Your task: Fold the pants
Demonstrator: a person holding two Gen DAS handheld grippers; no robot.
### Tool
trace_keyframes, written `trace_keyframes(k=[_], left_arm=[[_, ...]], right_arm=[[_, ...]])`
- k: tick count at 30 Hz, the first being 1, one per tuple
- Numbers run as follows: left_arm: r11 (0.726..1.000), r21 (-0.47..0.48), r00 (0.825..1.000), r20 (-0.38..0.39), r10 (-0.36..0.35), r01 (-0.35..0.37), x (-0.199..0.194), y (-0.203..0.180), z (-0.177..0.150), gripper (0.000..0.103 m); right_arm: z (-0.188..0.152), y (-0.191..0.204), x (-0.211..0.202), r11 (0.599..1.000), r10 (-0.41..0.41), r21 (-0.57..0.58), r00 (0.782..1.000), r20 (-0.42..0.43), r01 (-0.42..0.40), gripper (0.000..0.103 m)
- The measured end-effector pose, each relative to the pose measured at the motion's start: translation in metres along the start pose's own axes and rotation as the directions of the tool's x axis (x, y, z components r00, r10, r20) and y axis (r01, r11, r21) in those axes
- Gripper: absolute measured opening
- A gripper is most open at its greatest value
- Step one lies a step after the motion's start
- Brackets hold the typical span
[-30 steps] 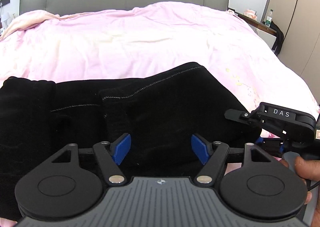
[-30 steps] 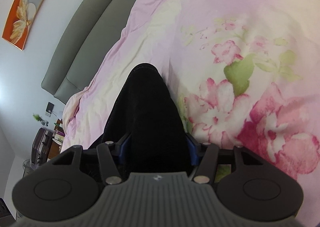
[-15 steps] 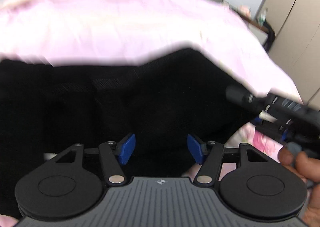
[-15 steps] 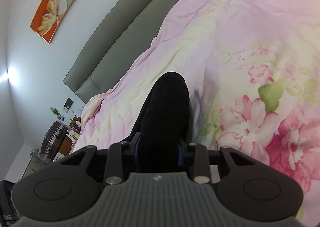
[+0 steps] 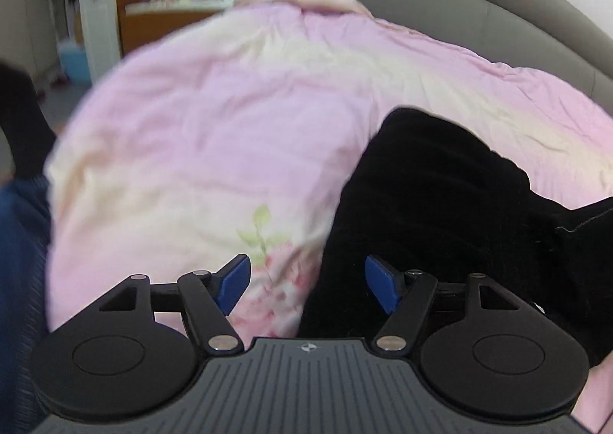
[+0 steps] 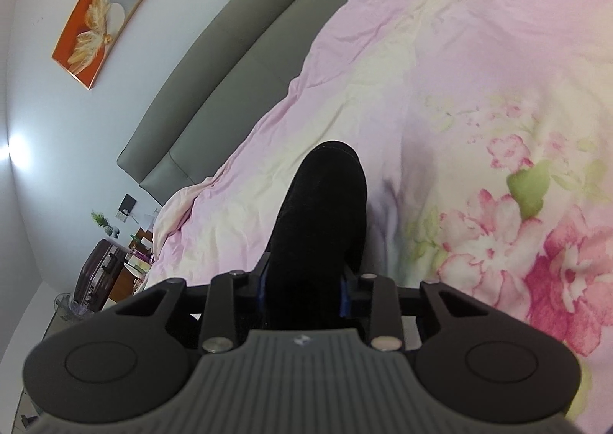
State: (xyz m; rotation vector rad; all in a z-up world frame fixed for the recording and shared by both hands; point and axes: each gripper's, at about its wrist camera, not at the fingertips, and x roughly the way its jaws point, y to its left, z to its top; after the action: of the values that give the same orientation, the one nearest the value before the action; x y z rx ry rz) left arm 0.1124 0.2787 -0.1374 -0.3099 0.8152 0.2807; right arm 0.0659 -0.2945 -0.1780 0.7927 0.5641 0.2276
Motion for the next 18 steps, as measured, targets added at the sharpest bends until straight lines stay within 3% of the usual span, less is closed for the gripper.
trace_keyframes(k=[5,8,12,18], left_arm=[[0.992,-0.065,0.993,-0.023,-0.113,0.111,0.01,-0.012,-0.011,0.08],[0.988,-0.066,0.989,-0.033,-0.144,0.142,0.012,-0.016,-0.012,0.08],[0.975,-0.118,0.98,-0.04,-0.195,0.189,0.016,-0.007,-0.015,0.08],[0.953,-0.199,0.969,-0.043,-0.241,0.228,0.013,0.013,-0.014,0.08]], right_arm=[[-0.009,0.077,-0.002,0.981,0.035,-0.195,0.998,0.046,-0.025,0.028],[-0.029,0.139,0.0,0.918,0.065,-0.395,0.997,0.051,-0.04,0.028],[-0.073,0.209,0.007,0.778,0.127,-0.621,0.992,0.009,-0.094,0.028],[-0.171,0.286,0.029,0.462,0.183,-0.869,0.978,-0.105,-0.18,0.027]])
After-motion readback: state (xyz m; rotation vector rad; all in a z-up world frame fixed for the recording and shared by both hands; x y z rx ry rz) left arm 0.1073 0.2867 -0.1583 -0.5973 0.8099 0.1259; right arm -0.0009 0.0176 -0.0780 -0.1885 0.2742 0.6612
